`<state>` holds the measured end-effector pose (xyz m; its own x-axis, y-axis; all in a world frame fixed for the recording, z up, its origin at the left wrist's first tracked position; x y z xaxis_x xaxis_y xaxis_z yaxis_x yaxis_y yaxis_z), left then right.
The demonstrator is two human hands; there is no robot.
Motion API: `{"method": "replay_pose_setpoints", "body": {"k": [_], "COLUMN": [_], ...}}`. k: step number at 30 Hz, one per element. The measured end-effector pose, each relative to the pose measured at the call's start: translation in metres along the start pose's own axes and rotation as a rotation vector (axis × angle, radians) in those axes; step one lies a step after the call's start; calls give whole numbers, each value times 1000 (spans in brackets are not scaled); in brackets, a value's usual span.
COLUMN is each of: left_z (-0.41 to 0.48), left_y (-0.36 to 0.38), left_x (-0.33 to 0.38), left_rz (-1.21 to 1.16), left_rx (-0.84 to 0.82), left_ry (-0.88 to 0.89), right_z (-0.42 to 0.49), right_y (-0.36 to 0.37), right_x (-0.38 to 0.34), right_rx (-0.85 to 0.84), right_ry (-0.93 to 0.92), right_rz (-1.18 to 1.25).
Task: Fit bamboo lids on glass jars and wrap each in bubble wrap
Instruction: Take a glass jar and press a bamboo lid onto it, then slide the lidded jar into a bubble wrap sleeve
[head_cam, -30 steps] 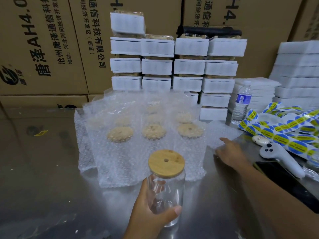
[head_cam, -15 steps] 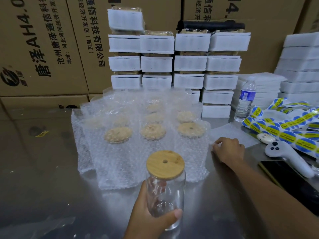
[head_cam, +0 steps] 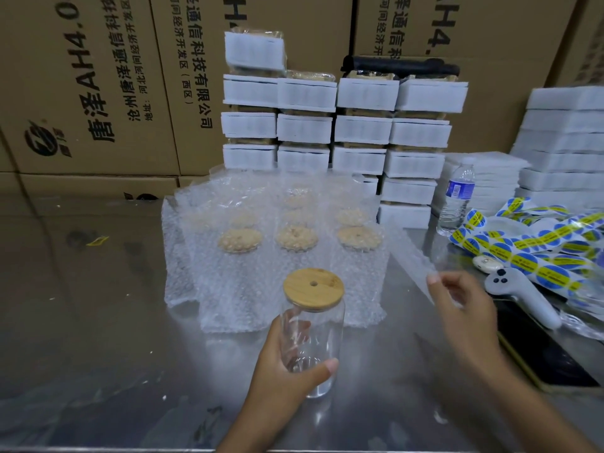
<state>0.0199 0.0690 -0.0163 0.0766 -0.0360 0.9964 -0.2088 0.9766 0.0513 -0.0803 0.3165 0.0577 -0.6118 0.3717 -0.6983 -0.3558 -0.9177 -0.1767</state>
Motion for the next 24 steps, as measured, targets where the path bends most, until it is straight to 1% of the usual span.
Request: {"method": "replay_pose_setpoints", "body": {"k": [5,8,11,16,18,21,24], "left_z": [-5,-12,-20,-40,-46,-52,-55], "left_y": [-4,-14,-34,-73,-83,-91,-92], "left_x": [6,12,23,50,60,69,76], "left_rz": [-13,-26,-76,-89,-99,-105,-103], "left_rx": [50,105,169,257,274,270,264], "left_ry": [11,46,94,168,182,191,204], "right_z": [-41,-67,-86,-113,-123,-138,-150], "right_y": [6,19,45,99,117,139,151], "right_x": [-55,-81,-94,-101,-103,-102,-104], "right_rx": [-85,-156,-328,-644,-721,-779,-885], "right_ry": [-77,-166,-213,-133,-114,-60,-65], "right_rz": [207,244,200,110,88,54,-55]}}
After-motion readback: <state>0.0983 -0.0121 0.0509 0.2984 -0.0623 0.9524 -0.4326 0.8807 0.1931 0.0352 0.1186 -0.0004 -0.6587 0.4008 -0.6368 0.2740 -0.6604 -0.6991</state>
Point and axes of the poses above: each hand's wrist, its own z-axis towards the middle knuckle, its own y-axis out of the palm, x = y × z, the point moved 6 cm from there along z, towards the middle knuckle, and after that the axes turned 11 degrees about -y, right-handed, at the moved point
